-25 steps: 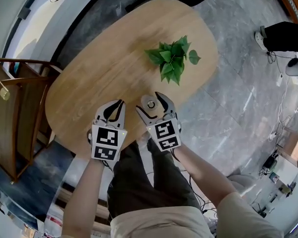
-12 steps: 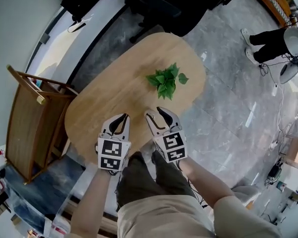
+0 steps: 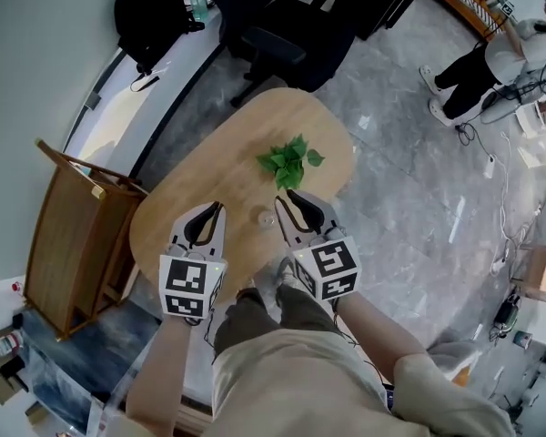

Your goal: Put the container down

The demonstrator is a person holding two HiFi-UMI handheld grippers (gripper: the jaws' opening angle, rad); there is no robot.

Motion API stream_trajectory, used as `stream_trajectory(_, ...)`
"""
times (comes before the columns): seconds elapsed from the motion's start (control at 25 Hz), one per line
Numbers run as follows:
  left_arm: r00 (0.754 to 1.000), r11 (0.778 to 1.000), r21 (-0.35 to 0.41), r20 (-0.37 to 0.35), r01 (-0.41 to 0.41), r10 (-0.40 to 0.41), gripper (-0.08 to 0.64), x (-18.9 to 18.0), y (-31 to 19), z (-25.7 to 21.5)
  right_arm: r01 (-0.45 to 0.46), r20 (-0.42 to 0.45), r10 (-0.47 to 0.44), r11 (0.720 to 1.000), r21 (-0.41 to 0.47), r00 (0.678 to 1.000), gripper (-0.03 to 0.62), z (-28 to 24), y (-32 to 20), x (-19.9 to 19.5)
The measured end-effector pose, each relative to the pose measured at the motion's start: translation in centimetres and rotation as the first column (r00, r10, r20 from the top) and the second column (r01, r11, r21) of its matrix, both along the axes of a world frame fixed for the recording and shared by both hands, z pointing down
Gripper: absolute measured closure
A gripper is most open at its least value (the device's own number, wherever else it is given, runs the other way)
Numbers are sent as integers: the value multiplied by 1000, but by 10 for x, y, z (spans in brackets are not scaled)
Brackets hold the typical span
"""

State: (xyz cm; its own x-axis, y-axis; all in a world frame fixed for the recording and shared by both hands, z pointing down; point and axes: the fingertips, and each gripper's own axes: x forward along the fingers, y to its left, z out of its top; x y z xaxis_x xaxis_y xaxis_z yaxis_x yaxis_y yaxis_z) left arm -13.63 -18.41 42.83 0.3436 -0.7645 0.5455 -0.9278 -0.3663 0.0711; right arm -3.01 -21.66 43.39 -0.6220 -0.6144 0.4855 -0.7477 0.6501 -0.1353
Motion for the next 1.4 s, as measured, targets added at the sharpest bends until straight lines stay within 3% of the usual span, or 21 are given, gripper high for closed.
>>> stream_trajectory(0.24, 999, 993, 110, 5, -34, 34, 541, 9, 5, -86, -32, -6, 33, 993, 114, 999, 566, -86, 2, 9)
stream_trajectory(0.44, 998, 976, 210, 13, -58, 57, 541, 11, 16, -142, 15, -33, -8, 973, 232, 999, 578, -149, 16, 8)
stream_trajectory(0.76, 997, 944, 321, 17, -71, 69, 541, 16, 38, -210, 22, 107, -54, 960, 278, 993, 591, -225, 49, 19)
stream_trajectory(1.08, 998, 926, 373, 34, -53, 44, 541, 20, 67, -246, 32, 181, -99, 941, 338, 979, 595, -285, 81, 23)
stream_trajectory(1.4, 996, 918, 387, 44, -88, 77, 541, 32, 79, -254, 59, 192, -139, 927, 371, 971, 597, -294, 94, 22)
